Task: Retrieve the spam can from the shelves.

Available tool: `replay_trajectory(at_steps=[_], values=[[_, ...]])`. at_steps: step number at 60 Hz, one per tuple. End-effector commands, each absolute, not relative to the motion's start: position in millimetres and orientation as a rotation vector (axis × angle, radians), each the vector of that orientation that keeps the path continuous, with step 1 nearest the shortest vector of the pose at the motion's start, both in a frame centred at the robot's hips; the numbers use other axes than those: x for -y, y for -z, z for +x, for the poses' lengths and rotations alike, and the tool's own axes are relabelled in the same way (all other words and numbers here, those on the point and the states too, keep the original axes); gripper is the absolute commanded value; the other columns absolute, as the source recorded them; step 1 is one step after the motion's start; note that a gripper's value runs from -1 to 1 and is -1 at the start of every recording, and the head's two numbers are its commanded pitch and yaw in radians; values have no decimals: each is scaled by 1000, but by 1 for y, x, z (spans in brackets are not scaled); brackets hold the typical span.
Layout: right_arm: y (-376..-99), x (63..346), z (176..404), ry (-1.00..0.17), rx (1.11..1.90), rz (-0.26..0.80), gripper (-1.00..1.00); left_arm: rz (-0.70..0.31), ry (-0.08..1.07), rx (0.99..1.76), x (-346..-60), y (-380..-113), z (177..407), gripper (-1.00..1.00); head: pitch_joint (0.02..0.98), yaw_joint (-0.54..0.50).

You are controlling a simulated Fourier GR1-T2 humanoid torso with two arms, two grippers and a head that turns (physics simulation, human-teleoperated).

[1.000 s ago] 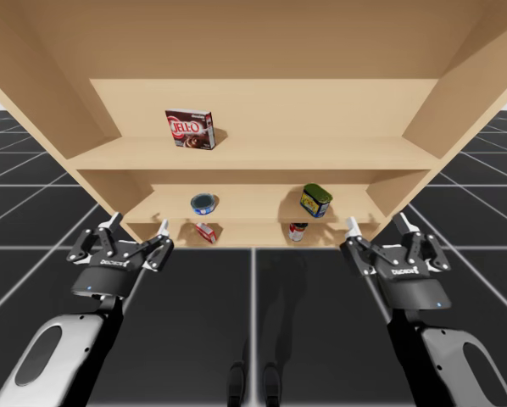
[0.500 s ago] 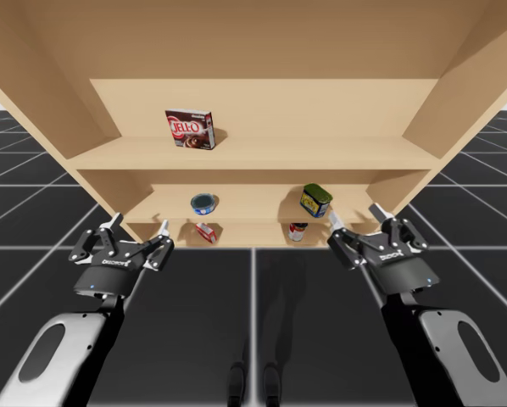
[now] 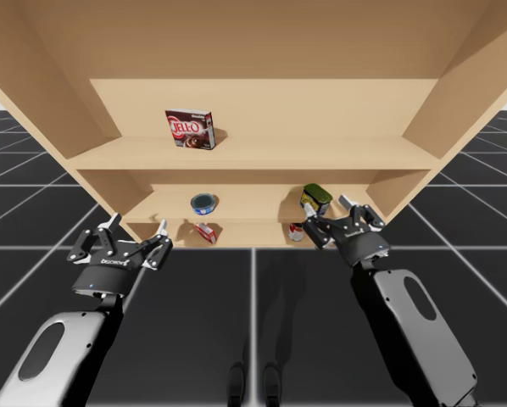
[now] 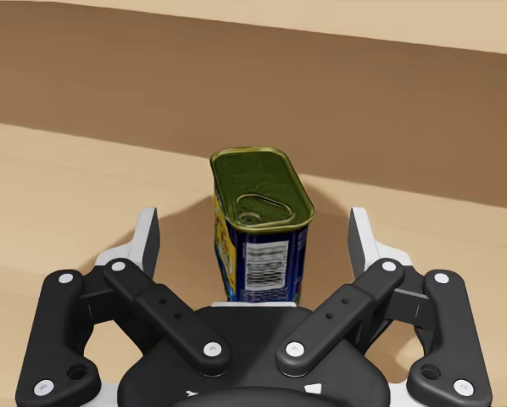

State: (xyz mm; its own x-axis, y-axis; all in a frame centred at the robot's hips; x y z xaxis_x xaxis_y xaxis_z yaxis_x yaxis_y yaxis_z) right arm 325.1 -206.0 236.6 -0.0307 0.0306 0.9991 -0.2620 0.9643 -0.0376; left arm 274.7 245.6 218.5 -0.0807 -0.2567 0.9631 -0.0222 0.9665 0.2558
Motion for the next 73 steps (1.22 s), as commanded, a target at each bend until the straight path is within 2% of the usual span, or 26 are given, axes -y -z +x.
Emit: replay_trajectory(at_steps=[1,14,24,26,27,28,29,47,58,73], values=[[-226,198,343,-237,1554,170,-1000,215,195,1645,-247,-219,275,-1000,541,-277],[-212,194,366,-225,1542,125,-1000,216,189,1646,-249,-219,275,-1000,541,-270],[-206,195,375,-215,1535,109,-1000,217,190,1644,-249,-219,275,-1000,542,-271],[-204,197,375,-201,1568,71,-551,218,189,1644,-249,-219,275,-1000,541,-270],[-204,197,375,-196,1574,69,124,218,189,1644,-249,-219,275,-1000,541,-270],[-204,197,375,-198,1574,71,671,218,189,1644,-249,-219,275,-1000,541,-270],[-204,198,375,-198,1573,76,1000,218,188,1644,-250,-219,275,-1000,541,-270],[-216,204,364,-184,1610,79,1000,221,190,1641,-250,-218,275,-1000,531,-277],[-230,212,336,-208,1654,46,1000,223,190,1640,-249,-218,276,-1000,527,-273],[-228,230,277,-224,1716,-33,1000,225,198,1632,-249,-217,276,-1000,526,-268]])
